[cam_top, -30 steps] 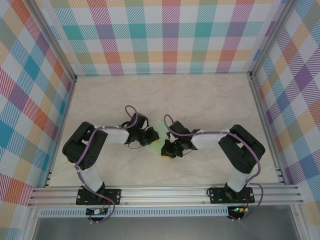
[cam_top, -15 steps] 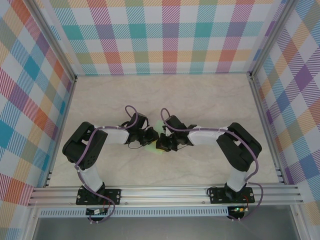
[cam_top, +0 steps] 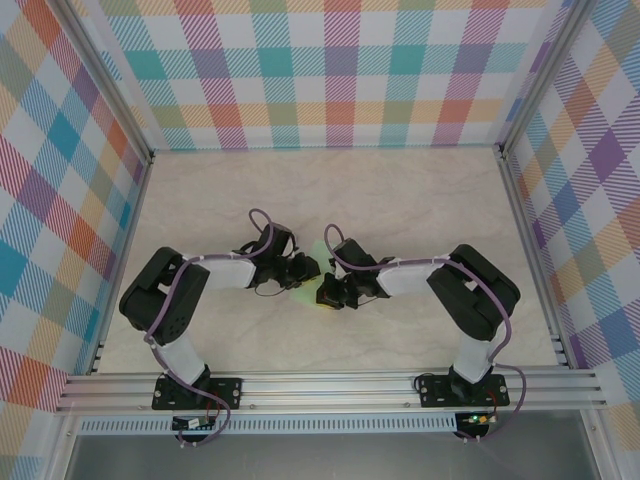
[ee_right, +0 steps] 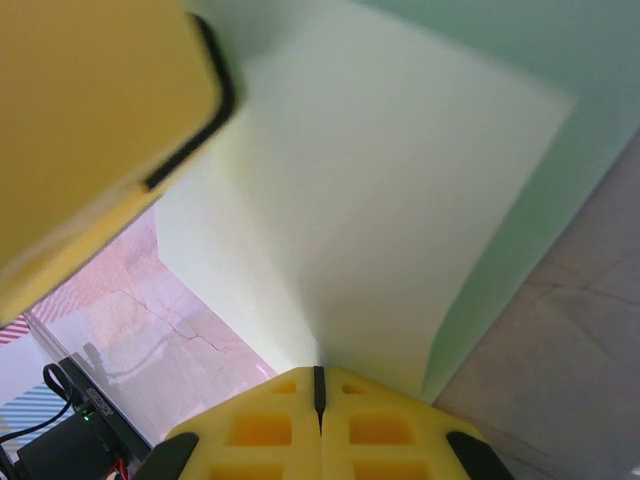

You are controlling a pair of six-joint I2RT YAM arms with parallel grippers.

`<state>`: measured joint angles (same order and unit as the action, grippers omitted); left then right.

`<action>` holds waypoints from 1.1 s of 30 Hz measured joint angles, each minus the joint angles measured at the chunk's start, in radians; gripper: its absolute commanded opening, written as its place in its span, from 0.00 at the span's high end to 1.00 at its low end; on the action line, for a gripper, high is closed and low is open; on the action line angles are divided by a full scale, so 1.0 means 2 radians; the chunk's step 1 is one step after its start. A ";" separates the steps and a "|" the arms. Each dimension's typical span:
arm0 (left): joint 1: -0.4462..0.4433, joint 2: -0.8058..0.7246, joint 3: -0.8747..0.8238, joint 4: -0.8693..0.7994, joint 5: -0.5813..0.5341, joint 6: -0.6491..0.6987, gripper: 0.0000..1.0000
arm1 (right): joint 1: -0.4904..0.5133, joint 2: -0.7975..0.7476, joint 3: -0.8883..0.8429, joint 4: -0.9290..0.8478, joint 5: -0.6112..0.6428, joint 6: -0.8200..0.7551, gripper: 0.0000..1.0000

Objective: Fold a paper plane with a square sheet of paper (pick it up from the middle)
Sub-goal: Fold the triangle a second time at the center of the table.

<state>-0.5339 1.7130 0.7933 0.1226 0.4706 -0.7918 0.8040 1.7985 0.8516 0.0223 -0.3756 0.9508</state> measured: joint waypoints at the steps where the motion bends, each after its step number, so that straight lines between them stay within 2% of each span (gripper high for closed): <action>1: 0.000 -0.010 -0.001 0.000 0.002 0.000 0.74 | 0.000 0.000 -0.001 0.000 -0.001 -0.002 0.98; 5: 0.000 -0.041 -0.009 0.002 0.006 0.000 0.75 | -0.003 -0.002 -0.003 -0.002 -0.006 -0.012 0.98; 10: -0.005 -0.044 -0.023 0.002 0.006 0.000 0.76 | -0.007 -0.007 -0.009 -0.007 -0.015 -0.024 0.98; 21: -0.015 0.008 -0.023 0.007 -0.006 -0.001 0.80 | -0.009 -0.007 -0.010 -0.008 -0.019 -0.027 0.98; 33: -0.005 0.023 0.000 -0.011 -0.007 0.000 0.82 | -0.013 -0.007 -0.014 -0.003 -0.023 -0.035 0.99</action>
<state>-0.5442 1.7588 0.7937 0.1013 0.4564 -0.7914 0.7776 1.7847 0.8234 0.0170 -0.4221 0.8818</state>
